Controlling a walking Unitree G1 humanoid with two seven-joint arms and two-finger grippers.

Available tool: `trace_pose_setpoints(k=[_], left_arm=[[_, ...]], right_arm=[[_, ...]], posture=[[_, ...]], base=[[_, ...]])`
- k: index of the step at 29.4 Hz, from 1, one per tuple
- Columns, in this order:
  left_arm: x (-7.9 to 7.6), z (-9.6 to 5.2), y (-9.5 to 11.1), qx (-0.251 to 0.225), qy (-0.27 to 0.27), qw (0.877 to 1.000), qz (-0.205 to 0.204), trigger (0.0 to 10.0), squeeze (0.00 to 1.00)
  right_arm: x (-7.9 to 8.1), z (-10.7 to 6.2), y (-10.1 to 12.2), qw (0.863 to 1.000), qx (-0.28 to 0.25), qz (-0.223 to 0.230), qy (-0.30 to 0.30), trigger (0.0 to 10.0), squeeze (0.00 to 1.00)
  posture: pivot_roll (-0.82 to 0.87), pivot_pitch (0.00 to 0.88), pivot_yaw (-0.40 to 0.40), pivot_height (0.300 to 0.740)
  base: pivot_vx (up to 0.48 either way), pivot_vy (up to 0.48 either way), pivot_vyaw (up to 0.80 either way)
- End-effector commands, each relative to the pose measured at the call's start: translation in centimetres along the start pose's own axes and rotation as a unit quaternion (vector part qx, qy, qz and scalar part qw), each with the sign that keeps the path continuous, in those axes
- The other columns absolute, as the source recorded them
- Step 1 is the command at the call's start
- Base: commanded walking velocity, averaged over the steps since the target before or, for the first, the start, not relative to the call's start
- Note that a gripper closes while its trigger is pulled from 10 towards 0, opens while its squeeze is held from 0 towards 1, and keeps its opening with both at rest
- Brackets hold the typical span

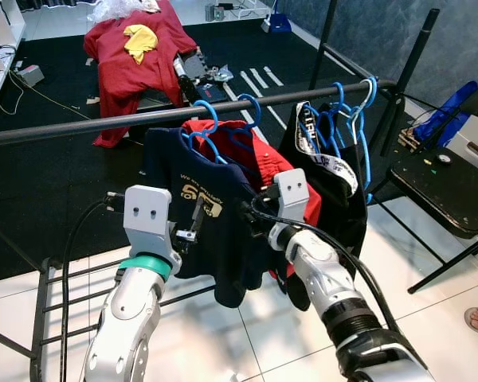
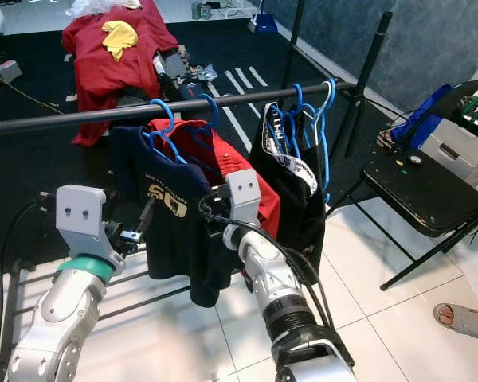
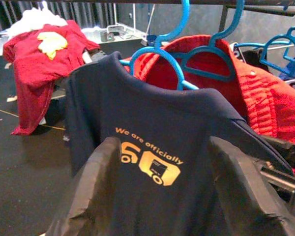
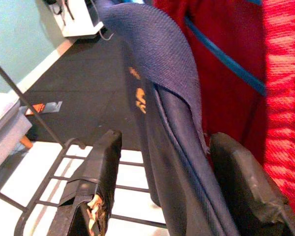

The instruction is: Hang hanger

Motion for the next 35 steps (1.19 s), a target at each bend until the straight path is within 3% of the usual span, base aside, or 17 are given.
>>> trace_pose_setpoints(k=[1,5,7,8,15,21,23,27,28,30,31,35], left_arm=[[-0.2,-0.2,-1.2,0.029,-0.005,1.0,0.002,10.0,0.0],[-0.8,0.3,-1.4,0.042,-0.018,0.999,0.011,10.0,0.0],[-2.1,2.0,-1.0,0.05,-0.036,0.998,0.026,10.0,0.0],[-2.8,2.8,-0.9,0.055,-0.043,0.997,0.039,10.0,0.0],[-4.1,4.6,-0.2,0.055,-0.056,0.996,0.053,10.0,0.0],[-4.1,5.1,0.1,0.059,-0.049,0.996,0.047,10.0,0.0],[-4.0,5.1,0.5,0.06,-0.054,0.996,0.036,10.0,0.0],[-3.8,5.2,0.7,0.06,-0.048,0.997,0.032,10.0,0.05],[-3.6,5.4,0.8,0.065,-0.039,0.997,0.033,10.0,0.89],[-3.6,5.4,0.8,0.065,-0.039,0.997,0.033,10.0,0.89],[-3.7,5.7,0.8,0.078,-0.036,0.996,0.031,10.0,0.0],[-4.2,6.3,1.3,0.087,-0.037,0.995,0.025,10.0,0.0]], right_arm=[[1.2,-0.2,-0.8,0.999,0.011,0.008,0.037,10.0,0.0],[0.9,-0.9,0.1,0.999,-0.02,0.006,0.04,10.0,0.0],[0.5,-3.4,1.5,0.996,-0.065,0.001,0.067,10.0,0.0],[0.8,-4.5,1.7,0.993,-0.067,0.005,0.093,10.0,0.0],[2.1,-6.6,1.2,0.987,-0.039,-0.004,0.156,10.0,0.0],[1.7,-7.0,1.0,0.989,-0.038,-0.017,0.139,10.0,0.0],[-0.6,-7.4,0.7,0.996,-0.043,-0.043,0.069,10.0,0.0],[-1.5,-7.6,0.5,0.997,-0.044,-0.05,0.042,10.0,0.0],[-2.1,-7.8,0.3,0.997,-0.042,-0.053,0.027,10.0,0.0],[-2.1,-7.8,0.3,0.997,-0.042,-0.053,0.027,10.0,0.0],[-2.1,-7.8,0.2,0.998,-0.036,-0.052,0.025,10.0,0.0],[-2.0,-7.6,-0.2,0.998,-0.028,-0.049,0.024,10.0,0.0]], posture=[[0.01,0.08,0.047,0.74],[0.01,0.078,0.041,0.74],[-0.01,0.078,0.048,0.74],[-0.02,0.077,0.055,0.74],[-0.05,0.078,0.067,0.74],[-0.06,0.077,0.069,0.74],[-0.07,0.077,0.07,0.74],[-0.07,0.077,0.069,0.74],[-0.06,0.076,0.068,0.74],[-0.06,0.076,0.068,0.74],[-0.06,0.073,0.063,0.74],[-0.05,0.073,0.063,0.74]], base=[[0.0,0.0,0.0],[0.0,0.0,0.0],[0.0,0.0,0.0],[0.0,0.0,0.0],[0.0,0.0,0.0],[0.0,0.0,0.0],[0.0,0.0,0.0],[0.0,0.0,0.0],[0.0,0.0,0.0],[0.0,0.0,0.0],[0.0,0.0,0.0],[0.0,0.0,0.0]])
Point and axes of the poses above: a point about 5 cm out from each wrist's last joint towards the gripper, its own z axis pointing out of the wrist towards the gripper, its own y axis along the axis of the wrist's last joint, x = y × z, the point moved 3 cm from there along z, pointing out of the wrist towards the gripper, and after that the axes turned 15 degrees about z, right-handed, at the moved point
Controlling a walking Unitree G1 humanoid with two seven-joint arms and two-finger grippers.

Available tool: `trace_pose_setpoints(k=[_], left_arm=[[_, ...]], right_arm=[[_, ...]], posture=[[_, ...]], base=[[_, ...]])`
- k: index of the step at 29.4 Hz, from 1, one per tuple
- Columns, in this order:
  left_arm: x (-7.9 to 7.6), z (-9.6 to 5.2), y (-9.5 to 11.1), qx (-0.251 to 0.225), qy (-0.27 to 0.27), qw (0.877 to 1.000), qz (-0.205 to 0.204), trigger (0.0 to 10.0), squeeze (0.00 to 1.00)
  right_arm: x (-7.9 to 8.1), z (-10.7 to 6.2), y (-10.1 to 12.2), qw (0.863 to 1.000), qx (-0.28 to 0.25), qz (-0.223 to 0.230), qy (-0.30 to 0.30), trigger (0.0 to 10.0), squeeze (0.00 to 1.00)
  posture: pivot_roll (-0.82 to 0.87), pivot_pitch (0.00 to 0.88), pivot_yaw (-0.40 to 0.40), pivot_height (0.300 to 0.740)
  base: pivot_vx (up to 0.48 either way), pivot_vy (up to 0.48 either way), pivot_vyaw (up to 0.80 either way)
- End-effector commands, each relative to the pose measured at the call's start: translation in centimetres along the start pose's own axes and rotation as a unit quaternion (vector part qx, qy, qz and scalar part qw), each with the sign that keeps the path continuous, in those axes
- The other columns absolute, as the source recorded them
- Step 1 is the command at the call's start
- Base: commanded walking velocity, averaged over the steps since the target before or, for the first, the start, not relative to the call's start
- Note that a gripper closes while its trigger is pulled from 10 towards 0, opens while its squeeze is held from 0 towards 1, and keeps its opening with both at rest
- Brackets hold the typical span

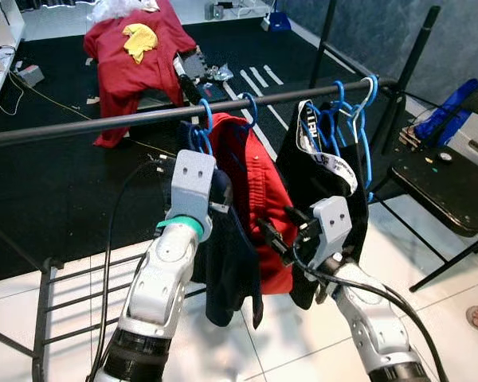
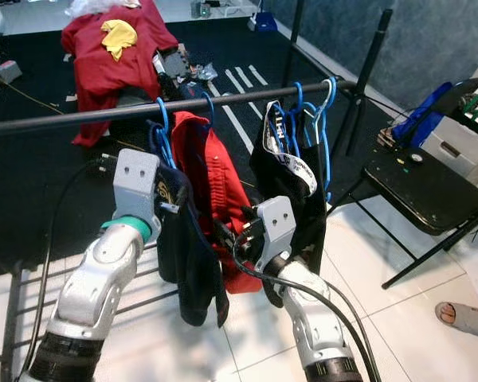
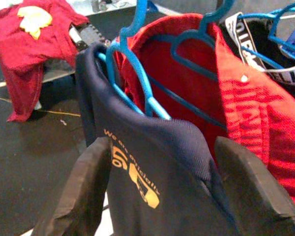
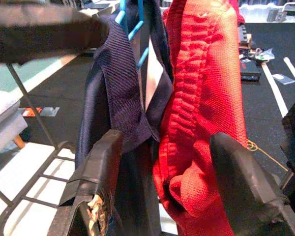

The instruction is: Hang hanger

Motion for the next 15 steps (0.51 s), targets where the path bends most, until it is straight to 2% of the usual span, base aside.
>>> trace_pose_setpoints(k=[1,3,11,12,13,14,15], left_arm=[[-0.6,0.3,-0.5,0.025,-0.006,1.0,-0.006,10.0,0.0],[-1.3,1.0,-0.4,0.037,-0.005,0.999,-0.005,10.0,0.0],[-2.8,2.3,-0.2,0.051,-0.009,0.999,0.012,10.0,0.0],[-2.9,2.6,-0.4,0.057,-0.004,0.998,0.018,9.6,0.0],[-2.5,2.9,-0.7,0.065,0.012,0.997,0.029,7.6,0.0],[-2.5,2.9,-0.7,0.065,0.012,0.997,0.029,7.6,0.0],[-1.6,3.3,-1.2,0.076,0.041,0.995,0.042,3.5,0.0]], right_arm=[[0.0,-0.1,-1.0,1.0,0.016,0.007,-0.005,10.0,0.0],[0.2,0.0,-1.4,1.0,0.025,0.01,-0.004,10.0,0.0],[0.4,0.3,-1.7,1.0,0.027,0.01,-0.006,10.0,0.0],[0.4,0.3,-1.7,1.0,0.026,0.01,-0.007,10.0,0.0],[0.5,0.3,-1.7,1.0,0.024,0.009,-0.008,10.0,0.0],[0.5,0.3,-1.7,1.0,0.024,0.009,-0.008,10.0,0.0],[0.5,0.2,-1.7,1.0,0.022,0.009,-0.011,10.0,0.0]], posture=[[-0.05,0.073,0.063,0.74],[-0.05,0.075,0.061,0.74],[-0.05,0.083,0.069,0.74],[-0.06,0.083,0.071,0.74],[-0.06,0.084,0.076,0.74],[-0.06,0.084,0.076,0.74],[-0.07,0.083,0.077,0.74]], base=[[0.0,0.0,0.0],[0.0,0.0,0.0],[0.0,0.0,0.0],[0.0,0.0,0.0],[0.0,0.0,0.0],[0.0,0.0,0.0],[0.0,0.0,0.0]])
Point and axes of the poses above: a point about 5 cm out from each wrist's last joint towards the gripper, its own z axis pointing out of the wrist towards the gripper, its own y axis along the axis of the wrist's last joint, x = y × z, the point moved 3 cm from there along z, pointing out of the wrist towards the gripper, and after that the axes turned 15 degrees about z, right-handed, at the moved point
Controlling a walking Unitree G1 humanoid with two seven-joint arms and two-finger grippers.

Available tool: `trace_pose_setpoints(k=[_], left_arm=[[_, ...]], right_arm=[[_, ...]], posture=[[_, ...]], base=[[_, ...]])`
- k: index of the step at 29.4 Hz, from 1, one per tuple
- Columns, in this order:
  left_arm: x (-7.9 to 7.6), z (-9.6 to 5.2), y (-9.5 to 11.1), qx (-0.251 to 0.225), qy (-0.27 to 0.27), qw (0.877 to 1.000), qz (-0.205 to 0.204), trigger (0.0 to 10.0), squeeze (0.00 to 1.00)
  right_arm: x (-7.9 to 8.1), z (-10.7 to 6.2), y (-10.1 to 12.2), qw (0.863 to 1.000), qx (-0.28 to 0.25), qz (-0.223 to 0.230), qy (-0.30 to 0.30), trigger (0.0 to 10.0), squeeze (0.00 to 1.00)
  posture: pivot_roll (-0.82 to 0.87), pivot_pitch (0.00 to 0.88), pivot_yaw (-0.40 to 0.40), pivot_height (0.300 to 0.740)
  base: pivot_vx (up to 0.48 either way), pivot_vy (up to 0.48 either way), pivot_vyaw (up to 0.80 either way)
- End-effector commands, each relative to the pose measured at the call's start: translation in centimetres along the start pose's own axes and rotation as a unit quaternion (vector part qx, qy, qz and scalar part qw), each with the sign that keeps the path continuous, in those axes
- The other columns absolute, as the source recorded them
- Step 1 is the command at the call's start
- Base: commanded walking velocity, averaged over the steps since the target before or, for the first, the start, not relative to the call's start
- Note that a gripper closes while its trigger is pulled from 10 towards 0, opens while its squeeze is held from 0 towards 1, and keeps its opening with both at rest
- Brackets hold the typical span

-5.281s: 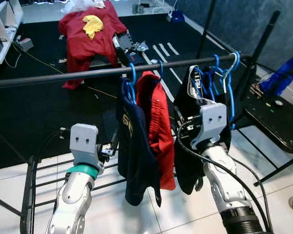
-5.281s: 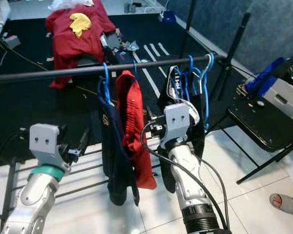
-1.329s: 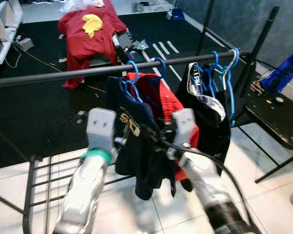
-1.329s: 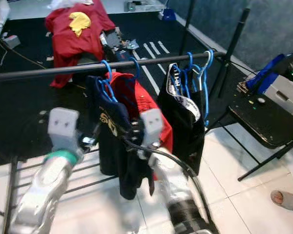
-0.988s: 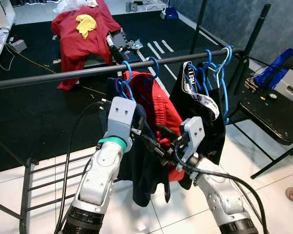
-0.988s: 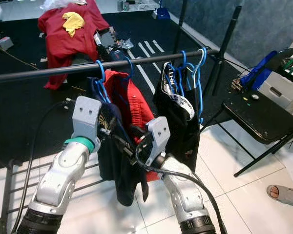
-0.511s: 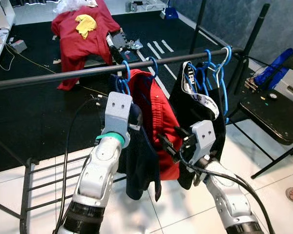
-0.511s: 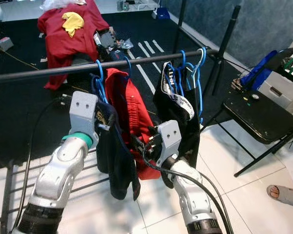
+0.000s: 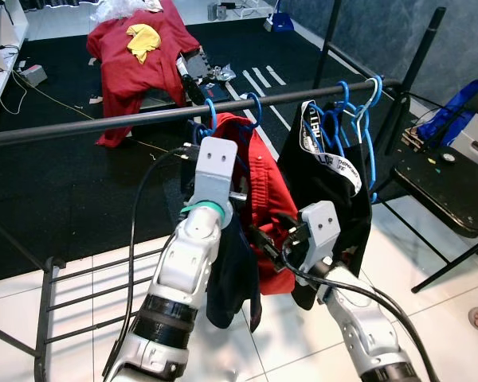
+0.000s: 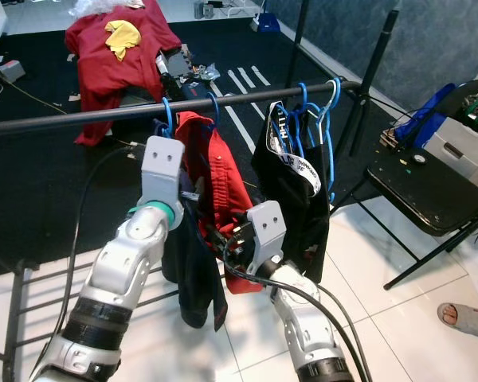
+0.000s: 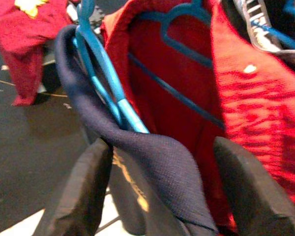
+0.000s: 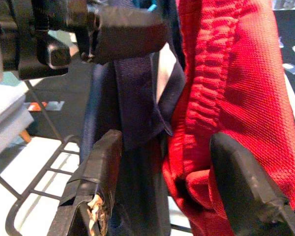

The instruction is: Hang hanger

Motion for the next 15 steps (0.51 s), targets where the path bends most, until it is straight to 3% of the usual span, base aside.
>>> trace_pose_setpoints(k=[1,2,3,4,6,9,10,15], left_arm=[[0.5,0.4,-0.6,0.011,0.021,1.0,0.009,3.5,0.0],[1.0,0.5,-0.8,0.016,0.034,0.999,0.011,2.5,0.0],[1.4,0.7,-0.9,0.018,0.045,0.999,0.014,2.5,0.0],[2.0,0.8,-1.1,0.023,0.056,0.998,0.016,0.0,0.0],[3.2,0.9,-1.7,0.031,0.076,0.996,0.029,0.0,0.0],[3.6,0.9,-2.0,0.035,0.083,0.995,0.034,0.0,0.0],[4.0,0.8,-2.9,0.048,0.08,0.995,0.035,0.0,0.0],[3.9,0.5,-4.0,0.06,0.063,0.996,0.032,0.0,0.0]], right_arm=[[-0.3,-0.4,-0.4,1.0,0.005,0.0,-0.009,10.0,0.0],[-0.3,-0.4,-0.4,1.0,0.004,0.0,-0.01,10.0,0.0],[-0.3,-0.5,-0.4,1.0,0.004,0.0,-0.012,10.0,0.0],[-0.4,-0.6,-0.4,1.0,0.003,0.001,-0.013,10.0,0.0],[-0.5,-0.6,-0.4,1.0,0.002,0.001,-0.017,10.0,0.0],[-0.5,-0.7,-0.3,1.0,0.002,0.0,-0.017,10.0,0.0],[-0.5,-0.6,-0.3,1.0,0.0,0.001,-0.017,10.0,0.0],[-0.4,-0.5,-0.3,1.0,-0.001,0.002,-0.017,10.0,0.0]], posture=[[-0.07,0.083,0.077,0.74],[-0.07,0.085,0.078,0.74],[-0.07,0.085,0.079,0.74],[-0.07,0.084,0.081,0.74],[-0.07,0.084,0.081,0.74],[-0.07,0.084,0.081,0.74],[-0.06,0.083,0.081,0.74],[-0.05,0.082,0.079,0.74]], base=[[0.0,0.0,0.0],[0.0,0.0,0.0],[0.0,0.0,0.0],[0.0,0.0,0.0],[0.0,0.0,0.0],[0.0,0.0,0.0],[0.0,0.0,0.0],[0.0,0.0,0.0]])
Point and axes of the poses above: a point about 5 cm out from each wrist's last joint towards the gripper, its own z axis pointing out of the wrist towards the gripper, its own y axis along the axis of the wrist's last joint, x = y × z, the point moved 3 cm from there along z, pointing out of the wrist towards the gripper, and after that the axes turned 15 degrees about z, right-handed, at the moved point
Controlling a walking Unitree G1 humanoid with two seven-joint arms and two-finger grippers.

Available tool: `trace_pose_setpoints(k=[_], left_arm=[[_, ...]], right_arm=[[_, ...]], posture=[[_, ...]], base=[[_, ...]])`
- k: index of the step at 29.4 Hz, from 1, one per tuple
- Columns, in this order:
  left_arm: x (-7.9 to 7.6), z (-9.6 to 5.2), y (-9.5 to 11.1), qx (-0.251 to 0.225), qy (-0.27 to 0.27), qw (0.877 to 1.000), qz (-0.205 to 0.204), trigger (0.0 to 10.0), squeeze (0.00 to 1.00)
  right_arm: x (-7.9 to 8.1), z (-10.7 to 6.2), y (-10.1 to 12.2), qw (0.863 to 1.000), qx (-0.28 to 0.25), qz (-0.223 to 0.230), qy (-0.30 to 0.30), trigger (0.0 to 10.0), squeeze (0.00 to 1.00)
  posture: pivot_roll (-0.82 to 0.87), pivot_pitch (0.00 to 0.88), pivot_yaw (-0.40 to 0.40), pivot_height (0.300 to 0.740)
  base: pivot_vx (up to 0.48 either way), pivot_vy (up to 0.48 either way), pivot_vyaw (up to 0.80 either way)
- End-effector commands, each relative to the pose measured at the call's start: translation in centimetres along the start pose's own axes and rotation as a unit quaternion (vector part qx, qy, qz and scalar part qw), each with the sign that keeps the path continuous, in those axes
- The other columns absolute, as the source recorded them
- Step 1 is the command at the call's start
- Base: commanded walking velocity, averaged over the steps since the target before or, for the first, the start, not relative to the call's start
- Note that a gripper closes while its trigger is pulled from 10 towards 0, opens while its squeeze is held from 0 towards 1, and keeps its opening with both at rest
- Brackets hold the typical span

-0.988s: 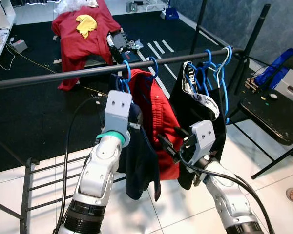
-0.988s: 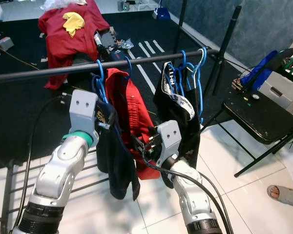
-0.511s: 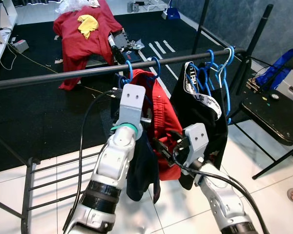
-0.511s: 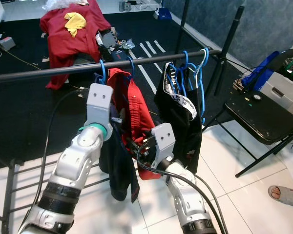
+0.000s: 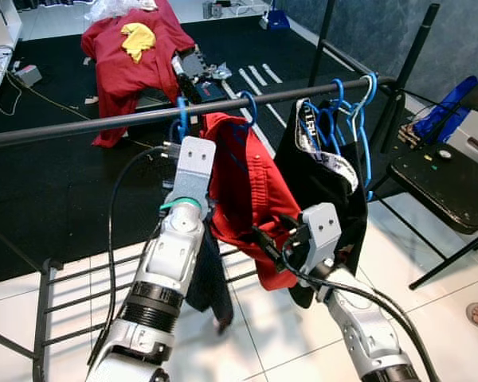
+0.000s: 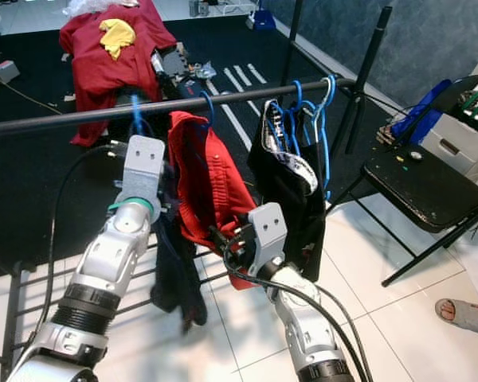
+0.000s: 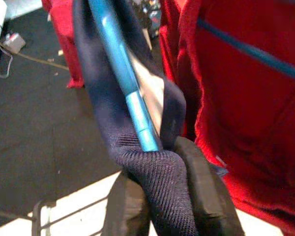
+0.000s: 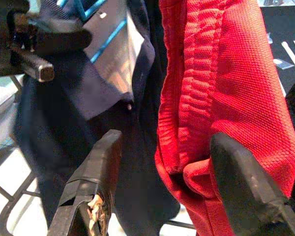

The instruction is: Hang hanger

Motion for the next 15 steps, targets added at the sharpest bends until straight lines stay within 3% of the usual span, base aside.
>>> trace_pose_setpoints(k=[1,5,13,15], left_arm=[[-0.2,-0.2,-0.6,0.009,-0.011,1.0,-0.001,0.0,0.0],[-0.7,-0.6,-1.4,0.013,-0.044,0.999,0.004,0.0,0.0],[0.5,-0.6,-1.6,0.002,-0.027,1.0,0.01,0.0,0.0],[2.0,-0.9,0.0,-0.062,-0.013,0.998,0.008,0.0,0.0]], right_arm=[[-0.1,-0.2,-0.2,1.0,0.0,0.001,-0.003,10.0,0.0],[0.0,-0.1,-0.2,1.0,0.0,0.001,-0.002,10.0,0.0],[-0.1,-0.1,-0.1,1.0,-0.002,0.001,-0.005,10.0,0.0],[0.0,-0.2,0.1,1.0,-0.006,-0.005,-0.004,10.0,0.0]], posture=[[-0.05,0.082,0.079,0.74],[-0.05,0.082,0.08,0.74],[-0.06,0.083,0.084,0.74],[-0.07,0.082,0.086,0.74]], base=[[0.0,0.0,0.0],[0.0,0.0,0.0],[0.0,0.0,0.0],[0.0,0.0,0.0]])
Point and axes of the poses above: a point about 5 cm out from each wrist's last joint towards the gripper, its own z axis pointing out of the wrist towards the gripper, its own y axis along the axis of the wrist's last joint, x = y × z, the point moved 3 cm from there along z, pointing out of the wrist towards the gripper, and after that the axes turned 15 degrees about z, right-handed, at the moved point
